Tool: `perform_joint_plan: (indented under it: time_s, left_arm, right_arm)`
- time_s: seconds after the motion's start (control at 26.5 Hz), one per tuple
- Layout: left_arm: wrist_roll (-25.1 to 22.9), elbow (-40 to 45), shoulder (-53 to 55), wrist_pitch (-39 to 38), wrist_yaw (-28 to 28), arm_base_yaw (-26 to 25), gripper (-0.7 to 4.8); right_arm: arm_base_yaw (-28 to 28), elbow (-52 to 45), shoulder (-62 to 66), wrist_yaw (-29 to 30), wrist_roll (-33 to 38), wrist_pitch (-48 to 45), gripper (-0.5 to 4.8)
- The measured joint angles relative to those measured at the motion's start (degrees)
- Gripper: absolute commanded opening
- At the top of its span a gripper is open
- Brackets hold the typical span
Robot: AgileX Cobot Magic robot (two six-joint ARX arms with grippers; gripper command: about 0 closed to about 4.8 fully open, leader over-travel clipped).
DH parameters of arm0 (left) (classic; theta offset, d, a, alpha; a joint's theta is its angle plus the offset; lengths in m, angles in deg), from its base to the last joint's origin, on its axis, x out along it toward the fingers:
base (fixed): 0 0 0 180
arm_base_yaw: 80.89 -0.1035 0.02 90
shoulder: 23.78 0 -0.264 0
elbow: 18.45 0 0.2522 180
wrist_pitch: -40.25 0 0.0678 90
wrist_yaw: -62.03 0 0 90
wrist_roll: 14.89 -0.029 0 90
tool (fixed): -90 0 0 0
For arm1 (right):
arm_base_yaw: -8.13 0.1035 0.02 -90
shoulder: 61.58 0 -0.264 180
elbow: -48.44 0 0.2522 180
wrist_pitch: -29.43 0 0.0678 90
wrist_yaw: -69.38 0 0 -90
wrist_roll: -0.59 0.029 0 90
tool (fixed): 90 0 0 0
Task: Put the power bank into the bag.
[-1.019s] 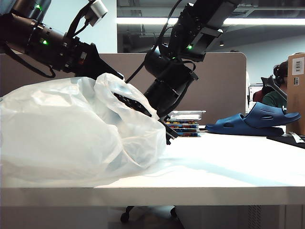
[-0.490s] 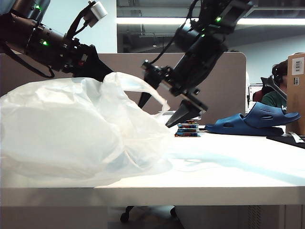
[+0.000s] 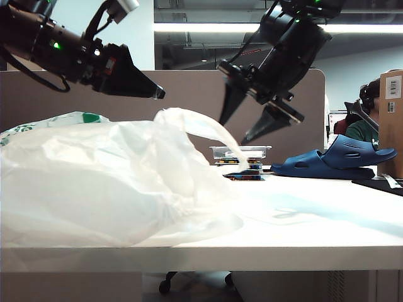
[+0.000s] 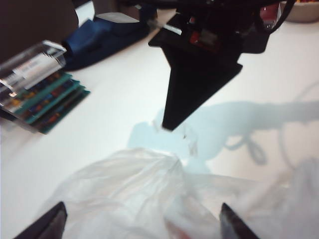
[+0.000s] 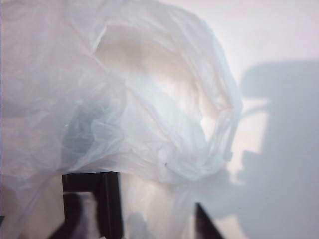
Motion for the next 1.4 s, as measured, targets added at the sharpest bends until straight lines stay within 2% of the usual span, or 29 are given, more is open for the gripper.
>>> perform_joint_plan:
  time_s: [0.04, 0.11, 0.15, 0.23, 0.3, 0.34, 0.38, 0.42, 0.45, 0.49, 0.53, 0.57, 0.68, 0.91, 1.02, 1.06, 1.13, 1.25, 1.4]
  left_arm:
    - [-0.02, 0.00, -0.37, 0.00, -0.44, 0.00, 3.74]
    - [0.00, 0.00, -1.86, -0.04, -2.69, 0.00, 3.74]
    - [-0.07, 0.00, -2.64, -0.09, -3.80, 0.00, 3.74]
    - [-0.04, -0.02, -4.72, -0.02, -7.08, 0.00, 3.72]
    - [-0.04, -0.02, -7.28, -0.04, -12.79, 0.00, 3.71]
    - [-0.04, -0.02, -9.49, 0.00, -17.86, 0.00, 3.66]
    - [-0.04, -0.02, -10.34, 0.00, -20.15, 0.00, 3.31]
    - [-0.07, -0.02, -12.31, 0.00, -25.24, 0.00, 2.90]
    - [-0.07, -0.02, -13.55, 0.00, -27.98, 0.00, 2.09]
    - [-0.04, -0.02, -15.69, 0.07, -32.33, 0.00, 1.49]
    - [-0.07, -0.02, -16.61, 0.13, -33.97, 0.00, 0.41]
    - [-0.07, -0.02, -18.71, 0.17, -37.07, 0.00, -0.08]
    - [0.07, -0.02, -23.17, 0.15, -41.16, -0.02, -0.08]
    - [0.22, -0.02, -29.27, 0.13, -45.77, -0.70, -0.08]
    - [2.73, -0.04, -31.32, 0.09, -47.45, -2.05, -0.08]
    - [5.51, -0.04, -32.48, -0.24, -47.60, -3.58, -0.08]
    - [9.09, -0.04, -33.73, -0.63, -47.58, -6.40, -0.08]
    - [11.98, -0.04, -34.75, -1.53, -45.72, -10.21, -0.08]
    - [16.72, -0.04, -35.28, -2.71, -38.71, -15.32, -0.08]
  right_arm:
    - [-0.22, 0.00, -0.28, -0.20, -0.26, 0.04, 2.59]
    - [-1.09, 0.00, -1.03, -0.90, -0.50, 0.46, 1.61]
    - [-1.49, -0.02, -1.44, -1.22, -0.96, 0.66, 0.80]
    - [-2.64, 0.00, -2.38, -1.68, -2.47, 0.66, 0.06]
    - [-3.63, -0.02, -3.87, -3.58, -3.30, 0.68, -0.05]
    - [-4.13, 0.00, -4.87, -5.33, -3.82, 0.68, -0.05]
    - [-4.24, 0.00, -5.49, -6.36, -4.11, 0.66, -0.05]
    - [-4.63, 0.00, -6.69, -8.46, -4.74, 0.63, -0.05]
    - [-4.76, 0.00, -7.26, -9.46, -4.96, 0.63, -0.05]
    - [-4.90, 0.00, -8.52, -11.89, -5.68, 0.66, -0.05]
    - [-5.07, 0.00, -9.31, -12.85, -6.03, 0.68, -0.05]
    - [-5.68, 0.00, -10.75, -13.73, -6.25, 0.66, -0.05]
    - [-6.45, 0.00, -13.46, -15.08, -6.40, 0.66, -0.05]
    - [-9.27, -0.02, -18.47, -17.40, -6.75, 0.94, -0.05]
    - [-11.78, -0.02, -21.51, -19.06, -7.63, 0.96, -0.05]
    - [-13.53, -0.02, -23.37, -19.28, -7.78, 1.03, -0.05]
    - [-15.56, 0.00, -25.42, -19.43, -7.89, 1.25, -0.05]
    - [-18.43, -0.04, -28.70, -19.61, -7.98, 1.90, -0.05]
    - [-21.53, -0.04, -32.96, -19.61, -9.11, 2.78, -0.05]
